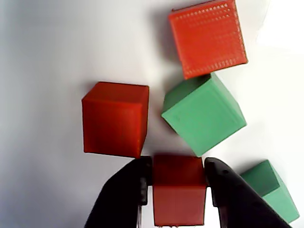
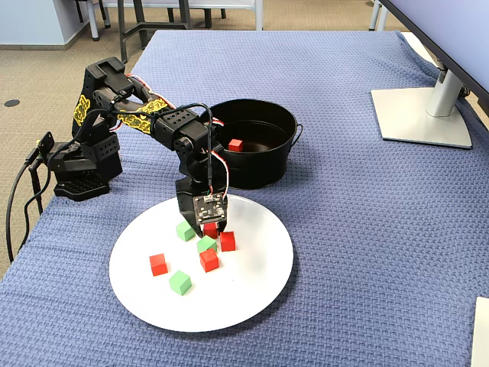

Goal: Pick up the red cubes from the white plate and place them in the black recipient

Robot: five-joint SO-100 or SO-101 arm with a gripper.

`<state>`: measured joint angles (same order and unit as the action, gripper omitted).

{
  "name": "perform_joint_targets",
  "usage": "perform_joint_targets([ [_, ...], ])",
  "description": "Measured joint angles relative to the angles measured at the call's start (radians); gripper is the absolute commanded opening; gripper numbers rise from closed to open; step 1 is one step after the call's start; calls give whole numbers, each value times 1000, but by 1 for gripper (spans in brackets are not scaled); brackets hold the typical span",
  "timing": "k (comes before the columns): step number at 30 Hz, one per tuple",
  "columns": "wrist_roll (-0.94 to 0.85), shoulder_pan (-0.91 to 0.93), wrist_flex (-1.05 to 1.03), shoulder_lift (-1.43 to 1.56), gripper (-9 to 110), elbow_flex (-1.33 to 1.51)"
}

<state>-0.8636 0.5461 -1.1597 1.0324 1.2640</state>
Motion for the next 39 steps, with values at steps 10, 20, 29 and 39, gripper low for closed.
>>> perform_joint_targets([
  [10, 115, -8, -87, 170, 0, -28],
  [20, 252, -206, -176, 502, 0, -37],
  [29, 373, -529, -118, 543, 33, 52],
  [39, 379, -462, -67, 554, 27, 71],
])
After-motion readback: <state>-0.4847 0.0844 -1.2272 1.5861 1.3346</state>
